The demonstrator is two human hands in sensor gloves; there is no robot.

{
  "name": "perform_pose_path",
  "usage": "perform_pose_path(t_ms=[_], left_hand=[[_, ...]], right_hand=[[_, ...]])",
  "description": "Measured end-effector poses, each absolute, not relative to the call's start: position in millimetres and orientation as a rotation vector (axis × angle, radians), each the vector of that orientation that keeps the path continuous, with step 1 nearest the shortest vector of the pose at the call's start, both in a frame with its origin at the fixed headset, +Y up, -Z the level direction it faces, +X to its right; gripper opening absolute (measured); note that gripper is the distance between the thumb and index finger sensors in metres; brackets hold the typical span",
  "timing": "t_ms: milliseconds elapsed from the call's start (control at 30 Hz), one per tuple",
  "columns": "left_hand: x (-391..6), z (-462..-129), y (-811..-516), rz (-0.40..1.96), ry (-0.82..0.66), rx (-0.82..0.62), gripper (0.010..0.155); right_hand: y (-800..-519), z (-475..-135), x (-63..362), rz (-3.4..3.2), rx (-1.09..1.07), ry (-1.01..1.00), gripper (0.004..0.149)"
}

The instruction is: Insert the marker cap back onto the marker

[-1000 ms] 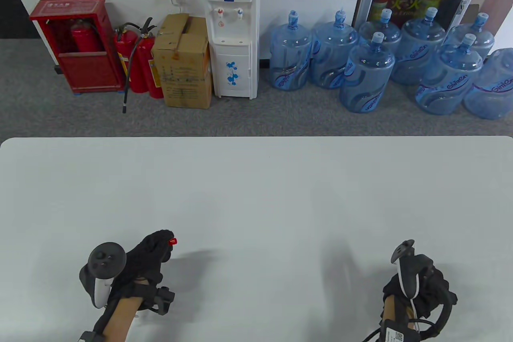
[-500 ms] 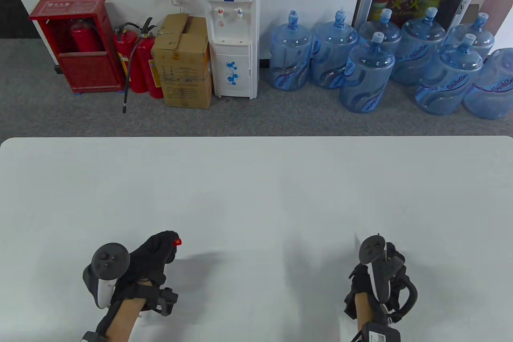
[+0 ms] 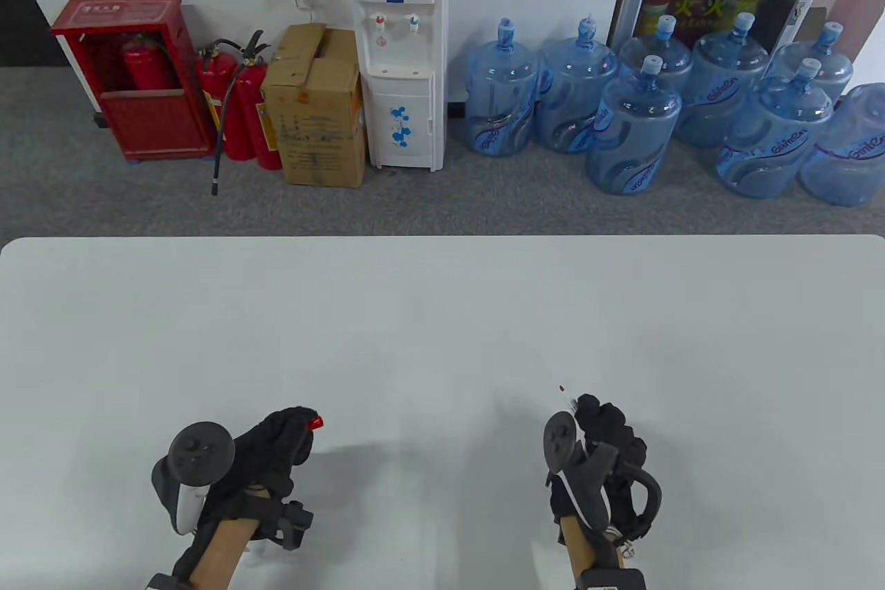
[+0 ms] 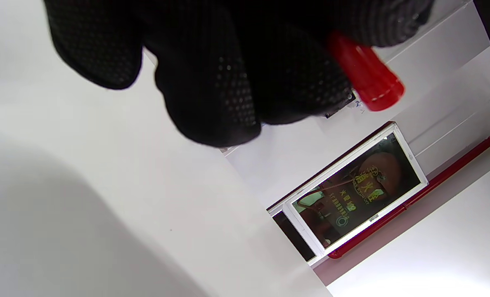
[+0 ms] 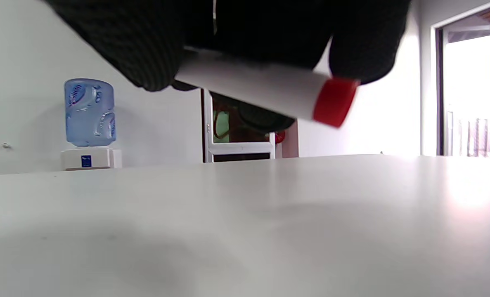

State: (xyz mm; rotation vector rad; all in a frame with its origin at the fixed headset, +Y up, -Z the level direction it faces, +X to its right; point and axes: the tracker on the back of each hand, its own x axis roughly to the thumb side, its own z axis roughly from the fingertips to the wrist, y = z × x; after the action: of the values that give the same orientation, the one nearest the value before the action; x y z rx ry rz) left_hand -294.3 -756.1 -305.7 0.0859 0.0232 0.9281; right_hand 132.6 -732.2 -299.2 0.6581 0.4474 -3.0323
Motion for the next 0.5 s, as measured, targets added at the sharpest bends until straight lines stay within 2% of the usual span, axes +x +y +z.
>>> perform_pose_path(t_ms=[167,500], left_hand=[[-293.4,-304.8,-755.9,0.938,0.025,0.086,0.048],[-287.8,-302.8,-755.2,0.95,-0.002,0.085,0.045]], right_hand=[[-732.7,-296.0,119.2,-3.039,0.579,0.498,0.053],[-724.7,-285.5,85.9,-3.024,0.242,0.722,0.056]])
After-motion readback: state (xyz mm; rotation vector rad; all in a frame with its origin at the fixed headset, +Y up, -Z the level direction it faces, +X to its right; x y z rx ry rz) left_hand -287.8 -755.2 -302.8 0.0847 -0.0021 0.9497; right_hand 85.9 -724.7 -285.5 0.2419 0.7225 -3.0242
